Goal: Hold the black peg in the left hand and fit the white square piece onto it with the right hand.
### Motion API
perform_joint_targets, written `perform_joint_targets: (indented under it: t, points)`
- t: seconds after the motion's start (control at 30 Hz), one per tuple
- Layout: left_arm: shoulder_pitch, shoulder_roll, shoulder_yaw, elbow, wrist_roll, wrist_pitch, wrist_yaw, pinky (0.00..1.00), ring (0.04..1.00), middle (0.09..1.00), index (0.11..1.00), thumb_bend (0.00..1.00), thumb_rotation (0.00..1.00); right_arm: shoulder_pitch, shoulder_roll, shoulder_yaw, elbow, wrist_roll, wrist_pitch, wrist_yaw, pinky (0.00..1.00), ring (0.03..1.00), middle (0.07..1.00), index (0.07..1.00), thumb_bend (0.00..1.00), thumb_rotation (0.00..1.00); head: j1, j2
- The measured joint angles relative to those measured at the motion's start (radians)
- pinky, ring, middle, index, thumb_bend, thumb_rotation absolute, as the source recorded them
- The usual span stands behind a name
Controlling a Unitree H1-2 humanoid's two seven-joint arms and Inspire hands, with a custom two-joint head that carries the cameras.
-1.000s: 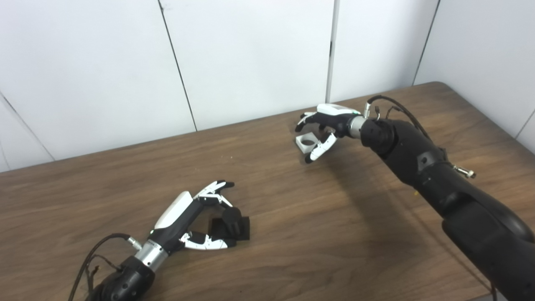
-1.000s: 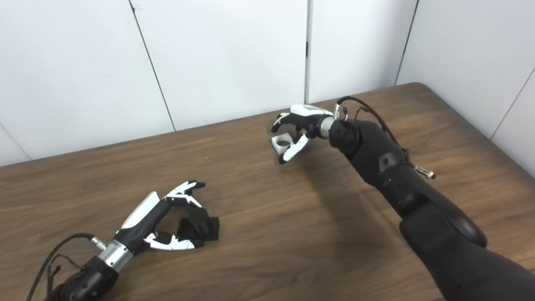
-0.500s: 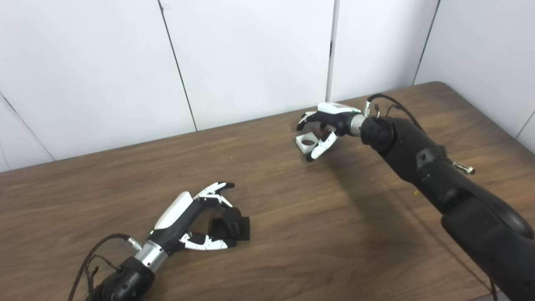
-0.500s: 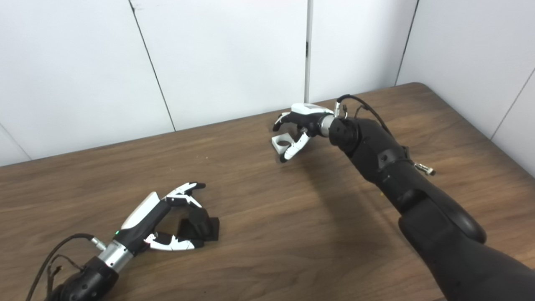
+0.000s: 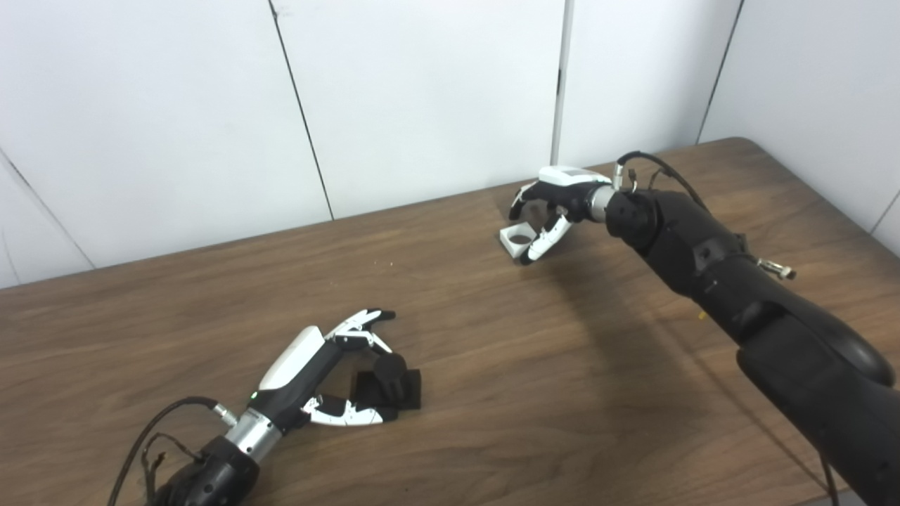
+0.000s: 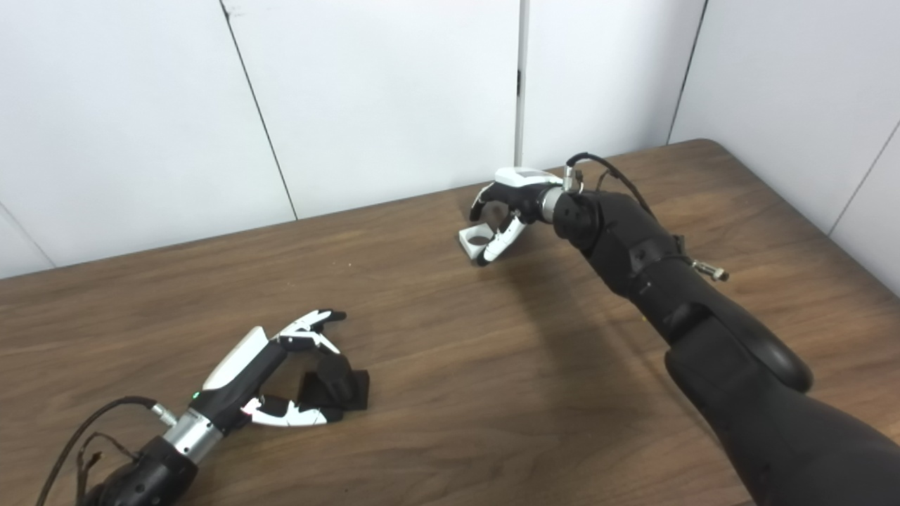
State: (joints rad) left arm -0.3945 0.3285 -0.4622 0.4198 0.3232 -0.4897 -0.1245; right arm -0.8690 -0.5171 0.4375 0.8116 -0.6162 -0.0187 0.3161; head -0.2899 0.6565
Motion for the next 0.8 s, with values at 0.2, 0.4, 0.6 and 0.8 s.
perform_joint_targets:
  t: [0.2,0.4,0.6,0.8]
  points:
    - [0.003,0.000,0.002,-0.003,0.002,0.000,-0.002,0.86,0.954,0.919,0.494,0.52,0.07,-0.002,-0.007,0.018,0.002,-0.007,0.001,0.000,0.83,0.927,0.924,0.753,0.72,0.34,0.002,0.006]
    - [0.005,0.000,0.004,-0.005,0.003,0.000,-0.003,0.87,0.955,0.919,0.494,0.52,0.07,-0.002,-0.010,0.024,0.001,-0.007,0.001,0.000,0.84,0.937,0.925,0.746,0.73,0.34,0.008,0.014]
    - [0.009,0.000,0.007,-0.012,0.006,0.004,-0.003,0.87,0.954,0.917,0.494,0.52,0.07,-0.002,-0.012,0.030,0.000,-0.007,0.001,-0.001,0.82,0.925,0.924,0.746,0.73,0.35,0.011,0.018]
    - [0.011,0.000,0.009,-0.014,0.007,0.006,-0.004,0.86,0.957,0.919,0.494,0.52,0.07,-0.003,-0.013,0.052,0.000,-0.010,0.001,-0.007,0.87,0.932,0.917,0.733,0.73,0.33,0.014,0.018]
